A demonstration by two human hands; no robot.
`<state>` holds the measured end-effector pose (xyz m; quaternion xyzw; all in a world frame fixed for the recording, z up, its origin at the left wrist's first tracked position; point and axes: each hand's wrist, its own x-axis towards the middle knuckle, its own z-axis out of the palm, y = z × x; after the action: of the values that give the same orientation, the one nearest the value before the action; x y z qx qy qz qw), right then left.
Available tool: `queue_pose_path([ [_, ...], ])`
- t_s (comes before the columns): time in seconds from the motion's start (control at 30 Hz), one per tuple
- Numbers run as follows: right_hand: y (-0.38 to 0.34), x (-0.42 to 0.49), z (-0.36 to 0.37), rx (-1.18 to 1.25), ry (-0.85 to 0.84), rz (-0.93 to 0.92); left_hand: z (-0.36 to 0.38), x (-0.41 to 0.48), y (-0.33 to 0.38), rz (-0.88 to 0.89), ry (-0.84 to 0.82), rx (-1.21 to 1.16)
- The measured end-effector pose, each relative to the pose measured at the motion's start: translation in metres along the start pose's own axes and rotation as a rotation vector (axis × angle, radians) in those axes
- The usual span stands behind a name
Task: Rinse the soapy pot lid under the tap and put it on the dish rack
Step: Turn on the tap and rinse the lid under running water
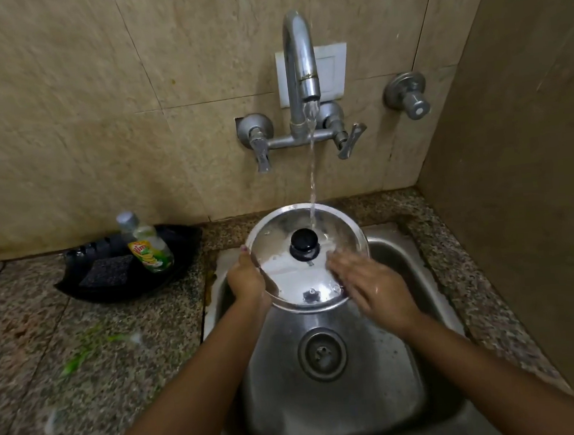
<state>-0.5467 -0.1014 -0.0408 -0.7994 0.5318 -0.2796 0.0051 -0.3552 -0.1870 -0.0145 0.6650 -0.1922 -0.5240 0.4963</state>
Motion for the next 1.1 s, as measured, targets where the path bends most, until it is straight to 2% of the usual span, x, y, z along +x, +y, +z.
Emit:
queue_pose_path([
  [0.07,-0.018,-0.001,0.007,-0.056,-0.129,-0.209,0.014,-0.005,-0.007,-0.019,-0.012,-0.015],
  [0.1,-0.025,0.007,0.01,-0.082,-0.176,-0.248,0.022,-0.01,-0.012,-0.011,-0.046,-0.017],
  [0.17,-0.034,0.03,0.013,-0.148,-0.175,-0.169,0.036,-0.02,-0.018,0.031,-0.133,-0.033],
  [0.27,-0.039,0.05,0.009,-0.269,-0.161,0.0,0.046,-0.024,-0.009,0.02,-0.173,-0.113],
  [0.37,-0.048,0.037,0.014,-0.298,-0.219,-0.015,0.044,-0.014,0.001,-0.021,-0.109,-0.165],
  [0.43,-0.049,0.035,0.011,-0.273,-0.169,-0.061,0.041,-0.012,0.001,-0.004,-0.072,-0.109],
  [0.5,-0.044,0.037,0.004,-0.223,-0.045,-0.091,0.036,-0.014,-0.002,0.053,-0.094,-0.03],
  [0.6,-0.033,0.038,-0.006,-0.138,0.14,-0.078,0.027,-0.014,-0.003,0.249,-0.201,0.075],
  [0.73,-0.019,0.028,-0.013,0.001,0.183,0.02,0.007,-0.014,-0.002,0.471,-0.187,0.239],
  [0.87,-0.012,0.018,-0.003,0.098,0.233,0.122,-0.026,0.007,-0.005,0.573,-0.118,0.274],
  [0.97,-0.015,0.012,0.008,0.079,0.199,0.095,-0.048,0.019,-0.003,0.621,-0.065,0.249],
  [1.1,-0.024,0.002,0.028,-0.051,-0.027,-0.18,-0.067,0.02,0.005,0.691,-0.038,0.265],
])
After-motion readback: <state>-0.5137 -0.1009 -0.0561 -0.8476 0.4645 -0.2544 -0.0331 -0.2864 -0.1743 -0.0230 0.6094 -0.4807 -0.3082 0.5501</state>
